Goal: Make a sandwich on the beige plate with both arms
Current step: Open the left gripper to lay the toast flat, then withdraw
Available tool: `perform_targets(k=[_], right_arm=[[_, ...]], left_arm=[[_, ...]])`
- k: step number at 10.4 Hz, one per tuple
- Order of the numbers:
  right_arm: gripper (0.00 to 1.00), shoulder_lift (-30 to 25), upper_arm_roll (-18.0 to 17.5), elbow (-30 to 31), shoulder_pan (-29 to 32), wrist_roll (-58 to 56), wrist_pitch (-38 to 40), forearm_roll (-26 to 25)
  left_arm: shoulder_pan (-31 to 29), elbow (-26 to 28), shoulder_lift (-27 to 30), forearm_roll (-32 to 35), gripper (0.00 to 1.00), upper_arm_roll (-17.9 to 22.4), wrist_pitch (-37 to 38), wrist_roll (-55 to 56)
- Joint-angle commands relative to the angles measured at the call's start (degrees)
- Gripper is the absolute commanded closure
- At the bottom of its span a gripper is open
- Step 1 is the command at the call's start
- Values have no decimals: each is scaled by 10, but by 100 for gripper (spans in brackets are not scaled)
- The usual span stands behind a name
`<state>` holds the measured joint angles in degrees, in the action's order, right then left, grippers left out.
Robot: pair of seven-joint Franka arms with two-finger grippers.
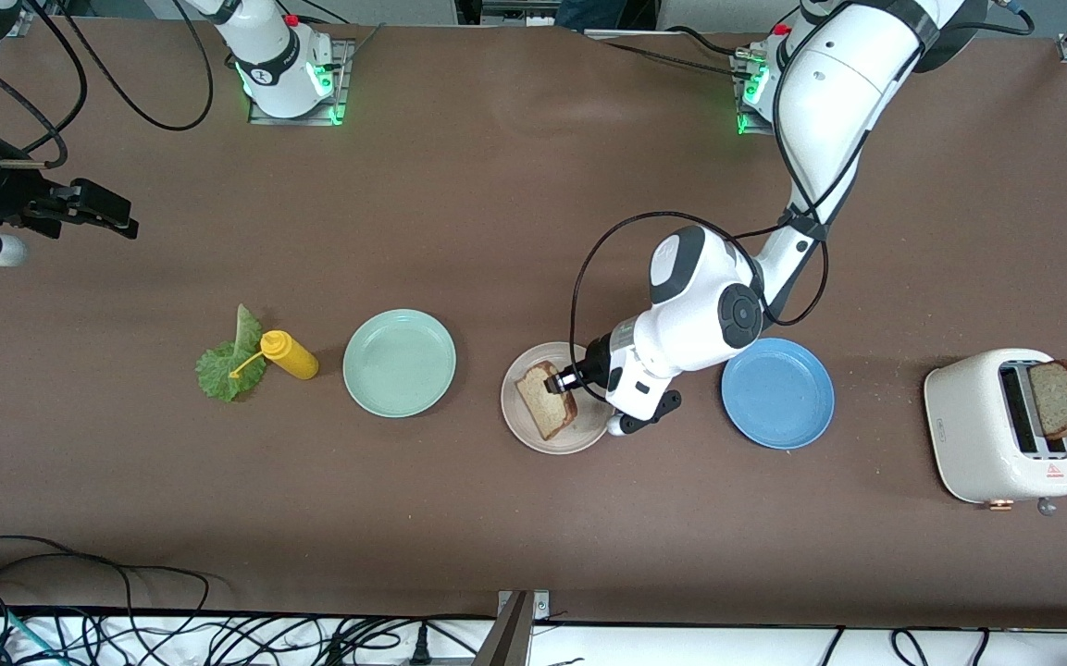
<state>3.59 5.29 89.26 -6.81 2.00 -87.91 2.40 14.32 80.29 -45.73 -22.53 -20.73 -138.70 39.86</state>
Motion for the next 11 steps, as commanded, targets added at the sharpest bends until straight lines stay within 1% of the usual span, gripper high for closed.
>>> perform_targets(k=[1,2,5,7,9,11], right_arm=[[0,1,-1,-5,7,-6,0,11],[0,1,-1,-5,7,-6,1,12],[0,1,-1,-5,7,-6,1,12],[0,3,-1,-5,7,-5,1,19],[0,3,-1,-5,7,-3,1,22],[0,3,-5,-5,1,0,3,8]], left_arm=[[-6,39,23,26,34,4,-3,-15],[-10,43,23,44,30,7,6,-15],[-52,43,25,50,30,12,85,-27],[-72,41,27,58,30,14,114,-35],[-87,40,34,114,30,15,124,-32],[-125,36,61,173,30,14,166,-35]])
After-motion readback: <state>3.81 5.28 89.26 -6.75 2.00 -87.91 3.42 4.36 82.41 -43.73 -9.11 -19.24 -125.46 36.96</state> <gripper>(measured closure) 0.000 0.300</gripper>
